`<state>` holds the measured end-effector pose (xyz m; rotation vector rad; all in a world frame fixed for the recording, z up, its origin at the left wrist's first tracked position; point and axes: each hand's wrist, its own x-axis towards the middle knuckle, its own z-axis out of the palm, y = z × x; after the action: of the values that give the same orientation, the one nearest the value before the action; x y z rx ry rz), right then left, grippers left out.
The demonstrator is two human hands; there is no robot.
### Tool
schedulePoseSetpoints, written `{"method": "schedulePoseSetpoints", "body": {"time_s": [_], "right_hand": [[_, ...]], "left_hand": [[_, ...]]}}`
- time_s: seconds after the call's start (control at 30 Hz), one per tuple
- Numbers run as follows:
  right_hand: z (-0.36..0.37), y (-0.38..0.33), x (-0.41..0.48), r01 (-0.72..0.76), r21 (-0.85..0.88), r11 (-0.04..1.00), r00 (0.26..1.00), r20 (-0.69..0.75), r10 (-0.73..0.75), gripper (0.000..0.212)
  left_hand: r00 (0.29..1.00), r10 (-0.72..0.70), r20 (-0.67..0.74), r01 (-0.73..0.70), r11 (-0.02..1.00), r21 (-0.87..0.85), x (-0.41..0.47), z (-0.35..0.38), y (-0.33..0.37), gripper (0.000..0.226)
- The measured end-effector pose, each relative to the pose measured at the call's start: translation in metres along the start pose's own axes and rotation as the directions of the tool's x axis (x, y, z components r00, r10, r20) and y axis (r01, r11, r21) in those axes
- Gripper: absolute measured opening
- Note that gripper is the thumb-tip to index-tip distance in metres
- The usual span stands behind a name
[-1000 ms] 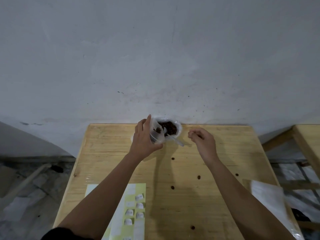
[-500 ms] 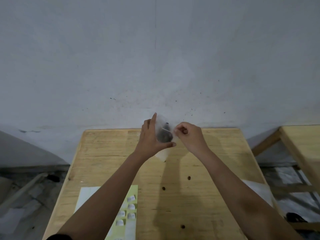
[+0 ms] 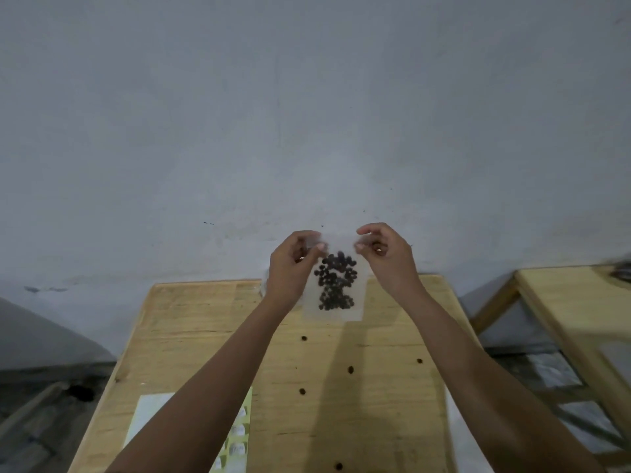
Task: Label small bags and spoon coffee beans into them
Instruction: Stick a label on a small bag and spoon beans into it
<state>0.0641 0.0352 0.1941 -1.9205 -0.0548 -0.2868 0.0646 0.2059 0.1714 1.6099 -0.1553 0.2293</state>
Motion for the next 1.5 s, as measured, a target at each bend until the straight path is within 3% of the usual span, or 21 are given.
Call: {"method": "schedulePoseSetpoints", "body": {"time_s": [0.3,0.57,0.77,0.87,1.07,1.2,1.4,1.5], "right_hand": [[-0.010,-0.007,-0.012,-0.015,0.017,1.000,1.000,0.000,0.015,0.016],[-0.005,-0.017,-0.013,-0.005,-0.067,0.998,1.000,-0.015,0.004,0.008],[-0.010,-0.018,-0.017,-0.026,-0.033,0.999,0.998,0.049,0.027,0.018],[-0.008,-0.017,-0.019,-0.019,-0.041,0.999,0.998,0.060,0.021,0.013],[-0.018,-0.009,-0.018,-0.090,-0.096,0.991,0.990,0.096,0.099,0.010],[-0.035,-0.011,-0.019,-0.142,0.032,0.989,0.981,0.141,0.136,0.017],[-0.036,-0.016,-0.030,-0.181,0.171,0.969,0.983,-0.012,0.185,0.017],[-0.035,-0.012,-0.040,-0.196,0.259,0.946,0.969,-0.097,0.227,0.022]], "left_hand": [[0.998,0.052,-0.045,-0.049,0.996,0.073,-0.006,0.013,0.015,0.015],[0.998,0.044,0.046,-0.046,0.998,0.046,-0.012,0.014,0.019,0.011],[0.997,0.024,0.070,-0.027,0.999,0.047,-0.013,0.018,0.022,0.009],[0.997,0.015,0.079,-0.019,0.999,0.046,-0.017,0.025,0.022,0.009],[0.986,-0.022,0.167,0.024,1.000,-0.013,-0.021,0.022,0.016,0.015],[0.983,-0.056,0.173,0.073,0.993,-0.095,-0.018,0.015,0.016,0.019],[0.971,-0.003,0.241,0.021,0.997,-0.071,-0.020,0.012,0.018,0.029],[0.948,-0.026,0.316,0.061,0.993,-0.099,-0.026,0.014,0.017,0.037]]}}
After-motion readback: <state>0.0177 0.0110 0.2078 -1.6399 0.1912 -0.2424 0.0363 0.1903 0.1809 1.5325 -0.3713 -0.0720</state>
